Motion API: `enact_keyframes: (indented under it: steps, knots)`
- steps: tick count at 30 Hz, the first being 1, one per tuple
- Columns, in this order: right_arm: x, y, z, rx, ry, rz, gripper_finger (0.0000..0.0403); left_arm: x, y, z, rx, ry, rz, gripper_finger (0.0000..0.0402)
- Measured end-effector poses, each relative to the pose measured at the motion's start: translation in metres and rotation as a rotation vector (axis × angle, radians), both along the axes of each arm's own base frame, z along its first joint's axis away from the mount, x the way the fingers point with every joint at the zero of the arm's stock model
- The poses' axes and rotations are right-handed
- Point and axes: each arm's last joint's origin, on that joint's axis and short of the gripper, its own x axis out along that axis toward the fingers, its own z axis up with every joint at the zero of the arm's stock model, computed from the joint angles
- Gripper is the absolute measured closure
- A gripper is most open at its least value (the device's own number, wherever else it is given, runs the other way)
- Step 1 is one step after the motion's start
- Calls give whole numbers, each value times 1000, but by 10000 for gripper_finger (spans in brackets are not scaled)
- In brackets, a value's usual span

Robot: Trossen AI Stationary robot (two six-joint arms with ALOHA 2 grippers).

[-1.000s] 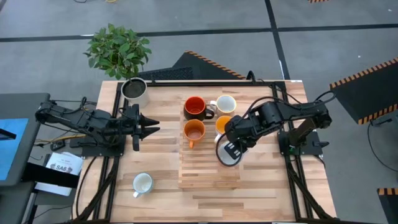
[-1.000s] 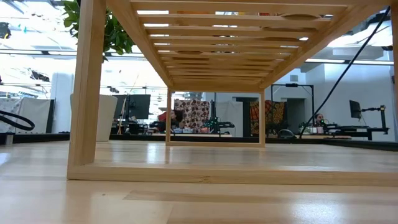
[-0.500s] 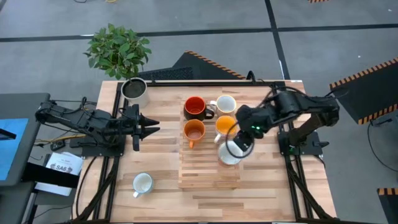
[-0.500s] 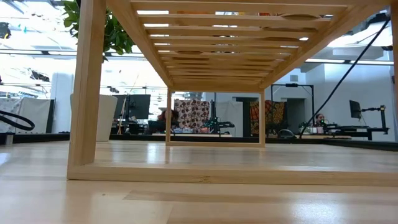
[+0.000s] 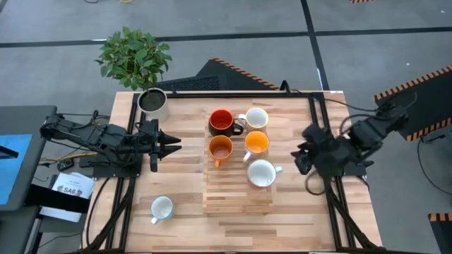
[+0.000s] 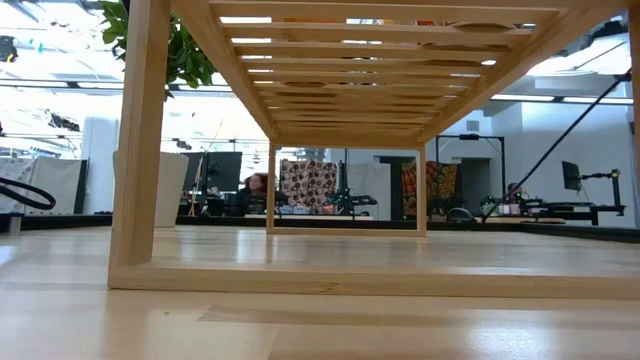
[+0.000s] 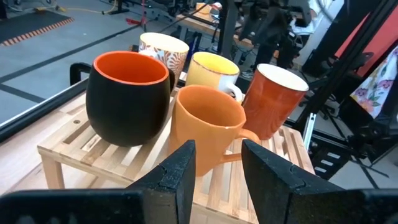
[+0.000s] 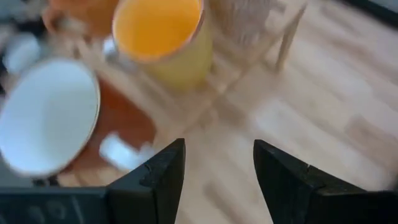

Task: Place coffee mugs
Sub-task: Put the blue patterned mug on the shelf

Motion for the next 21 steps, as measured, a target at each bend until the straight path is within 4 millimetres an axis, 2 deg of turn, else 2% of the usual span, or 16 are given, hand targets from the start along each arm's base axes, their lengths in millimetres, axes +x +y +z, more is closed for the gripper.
enact_keyframes:
  steps: [4,8,16,21]
  knots:
    - [-14,1,-21,-58,-188,-35,188,0,0,0,7,1,0,287]
    - [-16,2,-33,-91,-314,-43,188,2,0,-1,26,9,0,287]
    - [-11,1,-31,-126,-365,-23,188,5,-2,-2,23,14,2,287]
    - [-10,-1,-31,-129,-363,-37,188,10,-7,11,36,30,-61,287]
